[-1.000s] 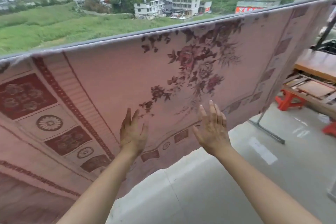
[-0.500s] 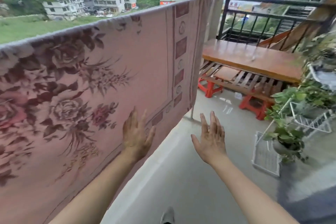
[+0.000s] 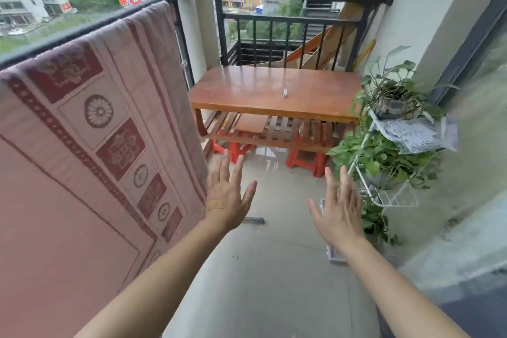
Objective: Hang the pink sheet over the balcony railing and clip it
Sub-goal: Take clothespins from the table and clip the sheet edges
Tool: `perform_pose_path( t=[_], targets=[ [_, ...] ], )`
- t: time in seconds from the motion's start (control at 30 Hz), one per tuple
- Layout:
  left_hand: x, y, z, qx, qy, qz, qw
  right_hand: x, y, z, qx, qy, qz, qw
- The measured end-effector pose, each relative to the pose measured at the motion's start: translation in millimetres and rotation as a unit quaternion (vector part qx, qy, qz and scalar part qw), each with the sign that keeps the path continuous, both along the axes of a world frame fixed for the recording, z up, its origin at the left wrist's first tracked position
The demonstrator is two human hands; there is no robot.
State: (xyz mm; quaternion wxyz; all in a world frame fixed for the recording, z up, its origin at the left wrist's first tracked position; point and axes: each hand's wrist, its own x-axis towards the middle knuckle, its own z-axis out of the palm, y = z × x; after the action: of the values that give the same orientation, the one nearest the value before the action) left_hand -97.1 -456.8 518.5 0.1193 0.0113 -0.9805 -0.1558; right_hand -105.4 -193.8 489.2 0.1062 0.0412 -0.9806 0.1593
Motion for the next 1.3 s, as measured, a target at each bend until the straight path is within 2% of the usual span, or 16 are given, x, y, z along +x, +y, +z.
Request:
perform_pose_path(
  t=[0.27, 0.4, 0.63, 0.8, 0.9, 1.1, 1.3],
  targets=[
    [-226.4, 39.4, -26.7, -0.052, -0.065, 0.015, 0.996, -227.6, 34.5, -20.6, -0.047, -0.058, -0.008, 0.997],
    [-332.3, 31.9, -11.6, -0.066, -0.063, 0.045, 0.995, -349.4, 30.4, -8.5, -0.033, -0.081, 0.012, 0.996],
    [-459.2, 1.6, -15.5, -0.053, -0.068, 0.058, 0.995, -511.1, -6.4, -8.6, 0.021, -0.123, 0.043, 0.991],
    [-569.8, -17.5, -22.4, -0.020, -0.087, 0.066, 0.994, -617.5, -29.3, -12.1, 0.024, -0.148, 0.024, 0.988],
    [-642.2, -26.8, -27.4, -0.031, -0.083, 0.054, 0.995, -678.8, -37.4, -9.2, 0.036, -0.155, 0.019, 0.987],
    [-743.4, -25.0, -59.4, 0.004, -0.163, 0.041, 0.986, -771.2, -43.1, -27.5, -0.008, -0.226, -0.018, 0.974],
    [-830.5, -20.7, -129.1, 0.030, -0.276, 0.071, 0.958, -896.7, -48.9, -88.9, 0.022, -0.294, 0.057, 0.954]
  ],
)
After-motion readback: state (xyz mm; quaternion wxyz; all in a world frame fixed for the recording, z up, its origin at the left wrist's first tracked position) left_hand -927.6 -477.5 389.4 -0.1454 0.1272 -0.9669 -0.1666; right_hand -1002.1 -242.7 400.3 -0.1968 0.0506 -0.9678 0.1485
